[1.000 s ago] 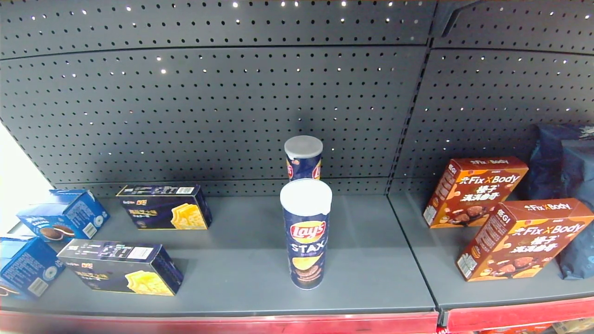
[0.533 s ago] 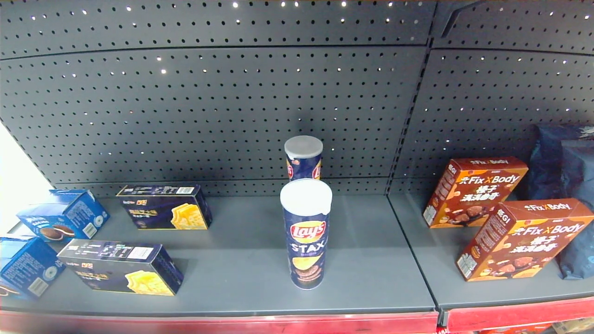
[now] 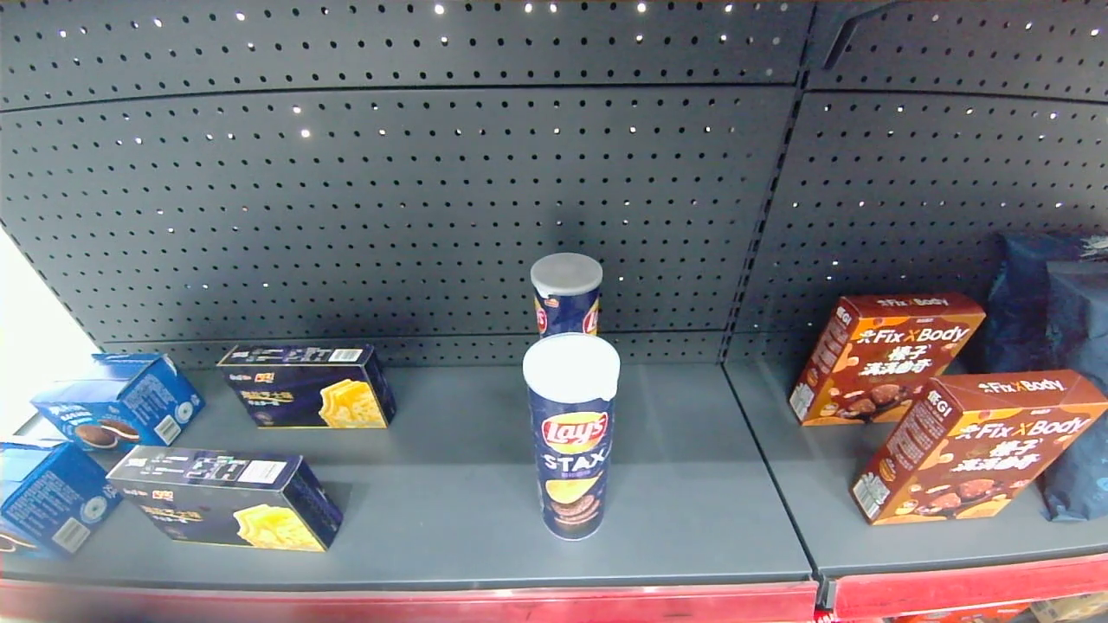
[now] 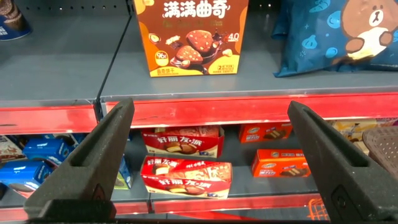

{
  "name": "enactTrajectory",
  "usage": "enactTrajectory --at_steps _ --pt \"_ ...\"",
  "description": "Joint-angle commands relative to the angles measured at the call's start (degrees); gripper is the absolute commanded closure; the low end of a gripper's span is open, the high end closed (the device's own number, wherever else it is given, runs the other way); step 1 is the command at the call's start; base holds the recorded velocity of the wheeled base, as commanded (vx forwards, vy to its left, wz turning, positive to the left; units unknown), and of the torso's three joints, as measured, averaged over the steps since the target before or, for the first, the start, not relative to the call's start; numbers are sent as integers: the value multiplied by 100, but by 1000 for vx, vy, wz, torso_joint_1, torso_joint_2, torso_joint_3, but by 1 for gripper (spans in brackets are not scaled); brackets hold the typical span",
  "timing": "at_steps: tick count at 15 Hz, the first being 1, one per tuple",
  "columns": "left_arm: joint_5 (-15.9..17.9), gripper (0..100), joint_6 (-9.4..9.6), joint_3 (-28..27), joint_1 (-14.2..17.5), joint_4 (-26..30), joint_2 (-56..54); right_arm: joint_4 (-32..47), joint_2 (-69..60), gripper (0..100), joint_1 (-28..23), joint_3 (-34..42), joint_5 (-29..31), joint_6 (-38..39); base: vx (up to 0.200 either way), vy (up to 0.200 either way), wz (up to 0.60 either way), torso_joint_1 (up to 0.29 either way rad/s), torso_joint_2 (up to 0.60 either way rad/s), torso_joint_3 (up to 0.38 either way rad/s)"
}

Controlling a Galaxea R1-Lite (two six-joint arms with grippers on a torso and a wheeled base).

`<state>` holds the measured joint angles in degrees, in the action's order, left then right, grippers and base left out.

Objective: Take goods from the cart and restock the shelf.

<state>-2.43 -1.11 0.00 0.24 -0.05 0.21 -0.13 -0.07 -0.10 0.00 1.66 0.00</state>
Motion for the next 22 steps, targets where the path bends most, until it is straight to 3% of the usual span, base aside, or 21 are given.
enactTrajectory --at_steps 1,22 --pt "5 0 -3 0 2 -4 6 5 7 0 1 0 1 0 0 0 0 0 0 0" --pt "84 0 85 0 2 5 -3 -4 7 0 1 0 -16 -9 0 29 0 0 1 0"
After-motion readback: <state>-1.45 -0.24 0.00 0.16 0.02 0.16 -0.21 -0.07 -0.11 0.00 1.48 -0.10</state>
